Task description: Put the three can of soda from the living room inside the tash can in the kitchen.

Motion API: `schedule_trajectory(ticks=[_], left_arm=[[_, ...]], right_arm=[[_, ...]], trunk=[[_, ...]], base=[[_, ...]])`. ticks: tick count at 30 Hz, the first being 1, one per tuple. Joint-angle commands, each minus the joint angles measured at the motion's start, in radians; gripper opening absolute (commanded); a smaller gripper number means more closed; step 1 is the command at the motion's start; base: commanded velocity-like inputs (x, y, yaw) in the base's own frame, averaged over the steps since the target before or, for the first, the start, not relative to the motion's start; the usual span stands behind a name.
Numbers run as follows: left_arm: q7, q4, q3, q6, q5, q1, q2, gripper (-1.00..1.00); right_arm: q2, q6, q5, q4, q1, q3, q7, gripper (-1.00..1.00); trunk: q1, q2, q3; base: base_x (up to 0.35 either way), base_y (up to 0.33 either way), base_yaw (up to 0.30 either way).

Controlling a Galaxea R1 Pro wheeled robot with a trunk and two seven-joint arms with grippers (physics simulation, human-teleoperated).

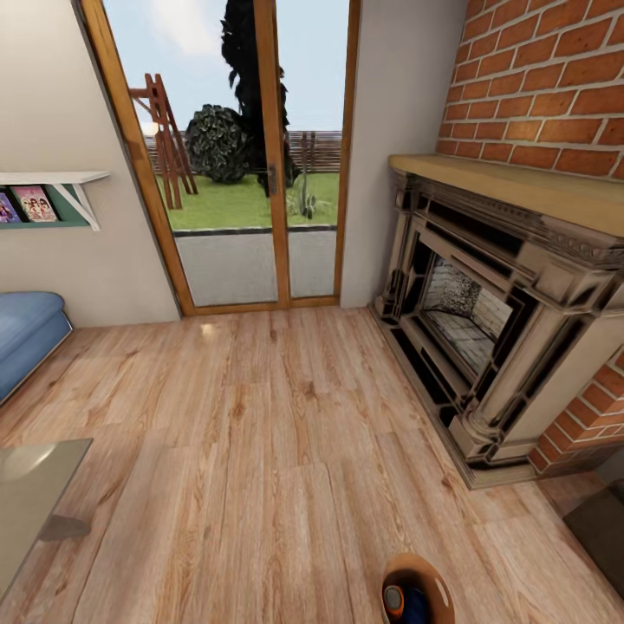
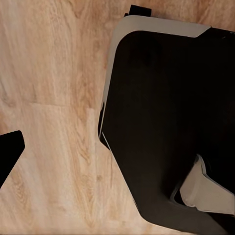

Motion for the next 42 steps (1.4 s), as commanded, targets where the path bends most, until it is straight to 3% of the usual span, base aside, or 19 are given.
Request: schedule_trajectory(ticks=[1, 42], left_arm=[[0.000, 0.000, 0.000, 0.000, 0.000, 0.000, 0.000, 1.00], [0.000, 0.000, 0.000, 0.000, 0.000, 0.002, -0.001, 1.00]], right_arm=[[0.001, 0.000, 0.000, 0.000, 0.000, 0.000, 0.000, 1.00], [0.004, 0.000, 0.001, 0.000, 0.000, 0.000, 0.000, 1.00]], trunk=[[0.000, 0.000, 0.000], [0.000, 0.000, 0.000]], base=[[0.000, 0.000, 0.000], [0.000, 0.000, 0.000]])
